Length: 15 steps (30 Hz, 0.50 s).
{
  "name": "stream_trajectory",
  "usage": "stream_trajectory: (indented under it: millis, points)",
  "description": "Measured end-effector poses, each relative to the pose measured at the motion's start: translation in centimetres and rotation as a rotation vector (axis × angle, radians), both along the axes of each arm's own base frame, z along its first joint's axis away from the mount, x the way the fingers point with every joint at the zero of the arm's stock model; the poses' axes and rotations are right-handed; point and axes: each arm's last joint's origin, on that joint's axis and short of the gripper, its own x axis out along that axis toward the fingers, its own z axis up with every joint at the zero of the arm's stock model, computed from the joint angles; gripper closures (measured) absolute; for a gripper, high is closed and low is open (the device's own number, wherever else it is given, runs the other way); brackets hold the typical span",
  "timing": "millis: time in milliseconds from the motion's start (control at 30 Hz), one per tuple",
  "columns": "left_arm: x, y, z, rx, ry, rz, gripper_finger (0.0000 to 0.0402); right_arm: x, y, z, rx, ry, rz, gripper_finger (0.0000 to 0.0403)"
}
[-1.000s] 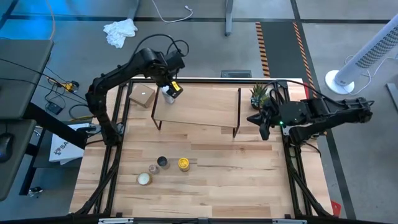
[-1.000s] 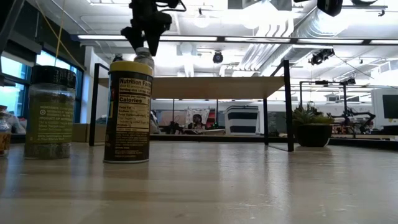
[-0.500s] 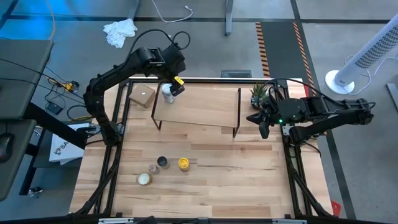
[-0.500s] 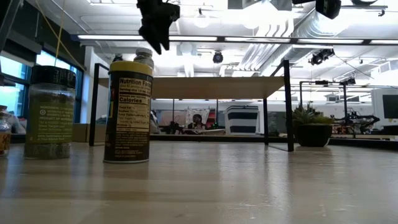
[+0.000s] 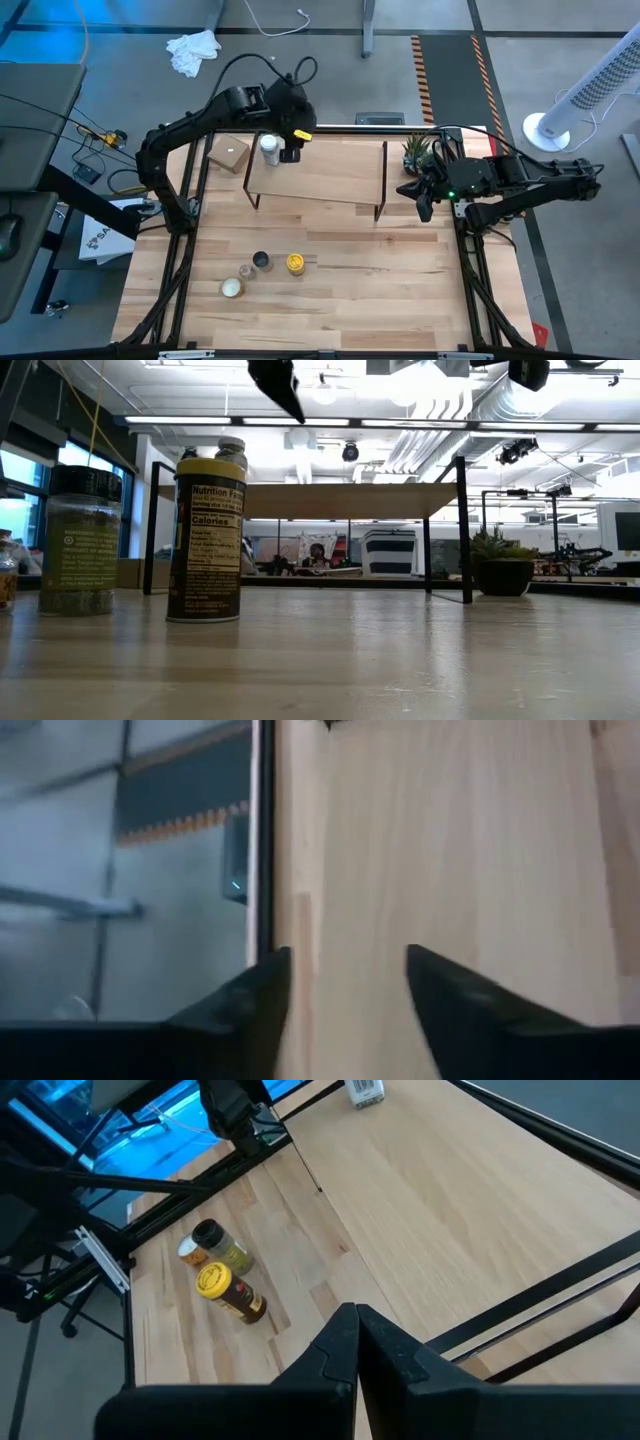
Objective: Shelf spices
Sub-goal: Put the white seasoning bottle on the shelf
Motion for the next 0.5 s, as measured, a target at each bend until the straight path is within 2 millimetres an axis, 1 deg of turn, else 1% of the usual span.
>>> stream_trajectory:
  millis: [67,167,200,367,500]
  points:
    - [0.3,-0.3,0.1,0.027,-0.004,-0.037,0.0274,0.0,0.0,0.0,0.002,-0.001,-0.001,0.0403]
    - [0.5,-0.7,0.2,0.029,-0.011,-0.063,0.0371,0.0,0.0,0.0,0.002,-0.001,-0.002,0.0403]
    - [0.5,-0.8,0.2,0.008,-0.021,-0.067,0.0385,0.0,0.0,0.0,0.002,-0.002,-0.001,0.0403]
    - [0.8,-1.4,0.2,-0.039,-0.045,-0.11,0.0399,-0.1,0.0,0.0,0.005,-0.003,-0.003,0.0403]
    - [1.6,-2.6,0.5,-0.096,-0.119,-0.198,0.0401,-0.3,0.0,0.2,0.007,-0.013,0.0,0.0403]
